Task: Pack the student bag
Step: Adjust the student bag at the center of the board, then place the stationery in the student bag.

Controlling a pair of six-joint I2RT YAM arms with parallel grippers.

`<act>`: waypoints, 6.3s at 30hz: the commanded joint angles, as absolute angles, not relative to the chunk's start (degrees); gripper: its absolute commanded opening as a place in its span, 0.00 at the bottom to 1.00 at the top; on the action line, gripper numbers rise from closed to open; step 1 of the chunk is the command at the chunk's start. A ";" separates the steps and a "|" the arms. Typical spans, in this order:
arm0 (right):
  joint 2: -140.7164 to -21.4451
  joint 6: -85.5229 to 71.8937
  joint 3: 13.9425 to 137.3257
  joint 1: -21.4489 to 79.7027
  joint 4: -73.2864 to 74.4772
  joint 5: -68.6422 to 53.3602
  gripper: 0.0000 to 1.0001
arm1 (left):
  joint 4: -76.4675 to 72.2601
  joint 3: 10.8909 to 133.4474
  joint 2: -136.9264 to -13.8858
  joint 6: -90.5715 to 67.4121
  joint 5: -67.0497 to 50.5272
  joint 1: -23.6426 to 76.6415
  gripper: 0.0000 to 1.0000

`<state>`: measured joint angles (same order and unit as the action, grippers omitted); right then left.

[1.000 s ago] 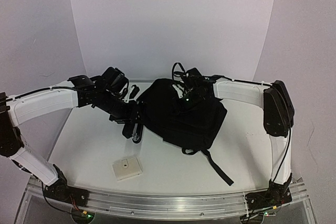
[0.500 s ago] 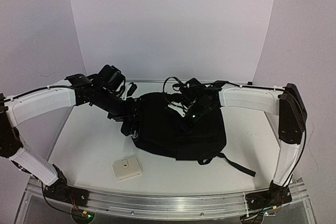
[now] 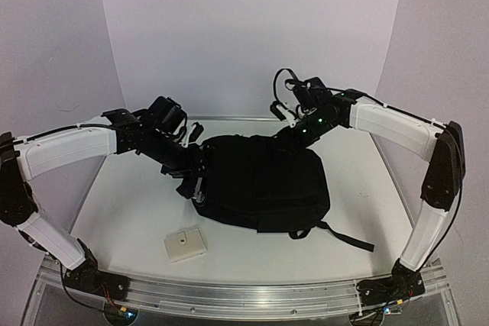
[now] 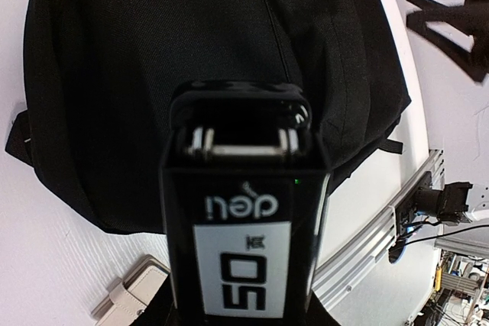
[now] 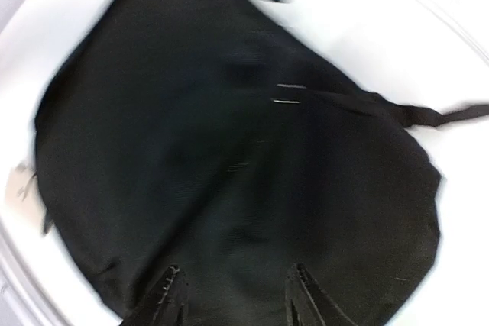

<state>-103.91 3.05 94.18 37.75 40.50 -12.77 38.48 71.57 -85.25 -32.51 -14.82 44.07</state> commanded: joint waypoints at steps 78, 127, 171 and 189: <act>-96.30 -4.57 89.69 38.89 36.56 -10.73 0.00 | 6.91 95.16 -120.72 -41.58 -65.17 41.77 0.00; -98.13 -7.03 87.81 39.44 35.56 -24.07 0.00 | -2.55 112.30 -132.06 -55.74 -35.00 41.59 0.00; -99.36 -8.10 89.93 36.21 35.57 -24.67 0.00 | 22.47 101.48 -121.01 -41.48 -27.86 47.07 0.26; -100.63 -9.14 91.28 36.06 35.59 -26.18 0.00 | 13.30 99.89 -120.43 -45.03 -31.55 49.32 0.21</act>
<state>-101.12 -8.86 88.40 36.01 38.29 -24.48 14.03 101.87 -124.88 -45.62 -28.97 47.64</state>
